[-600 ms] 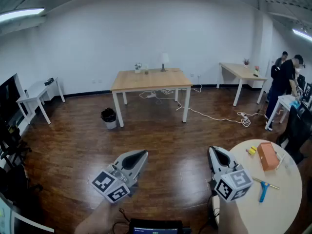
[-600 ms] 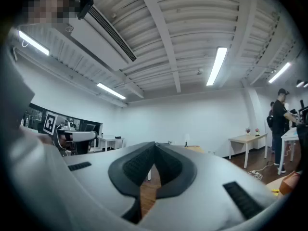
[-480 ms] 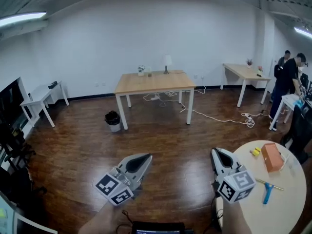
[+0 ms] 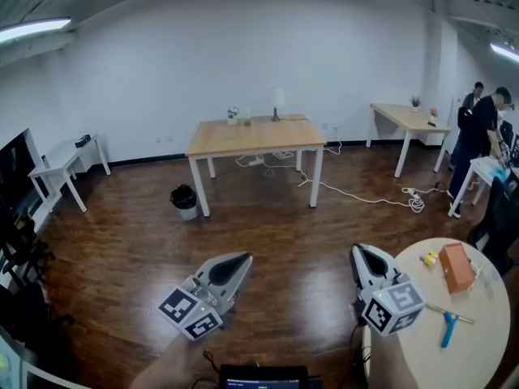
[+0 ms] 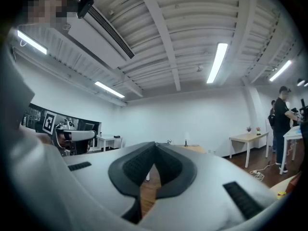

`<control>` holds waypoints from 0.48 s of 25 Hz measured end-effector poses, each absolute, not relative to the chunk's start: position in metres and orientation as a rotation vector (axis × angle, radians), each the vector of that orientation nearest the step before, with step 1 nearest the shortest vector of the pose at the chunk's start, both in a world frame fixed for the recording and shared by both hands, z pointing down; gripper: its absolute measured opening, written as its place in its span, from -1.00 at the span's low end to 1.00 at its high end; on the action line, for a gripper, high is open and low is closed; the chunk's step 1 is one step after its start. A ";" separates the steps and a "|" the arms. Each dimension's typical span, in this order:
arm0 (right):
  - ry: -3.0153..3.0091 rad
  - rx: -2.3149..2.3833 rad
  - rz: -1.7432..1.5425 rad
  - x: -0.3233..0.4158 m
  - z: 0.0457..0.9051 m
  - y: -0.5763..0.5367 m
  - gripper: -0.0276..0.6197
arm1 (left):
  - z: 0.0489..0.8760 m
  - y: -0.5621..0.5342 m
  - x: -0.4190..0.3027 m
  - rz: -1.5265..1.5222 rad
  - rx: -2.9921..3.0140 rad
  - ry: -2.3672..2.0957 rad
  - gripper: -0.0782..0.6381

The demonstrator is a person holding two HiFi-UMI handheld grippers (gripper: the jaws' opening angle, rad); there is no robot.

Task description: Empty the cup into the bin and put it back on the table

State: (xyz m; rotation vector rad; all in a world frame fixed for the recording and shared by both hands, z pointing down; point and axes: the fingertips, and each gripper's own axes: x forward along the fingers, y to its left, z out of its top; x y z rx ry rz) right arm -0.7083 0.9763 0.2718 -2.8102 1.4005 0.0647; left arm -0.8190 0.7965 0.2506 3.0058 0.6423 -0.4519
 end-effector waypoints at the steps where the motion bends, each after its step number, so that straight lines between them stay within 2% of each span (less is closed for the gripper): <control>1: 1.399 -2.813 0.062 -0.704 0.271 0.970 -0.91 | 0.250 0.789 -0.813 -0.451 3.002 0.640 -0.78; 12: 1.470 -2.788 0.009 -0.657 0.275 0.870 -0.91 | 0.258 0.696 -0.761 -0.421 2.988 0.528 -0.78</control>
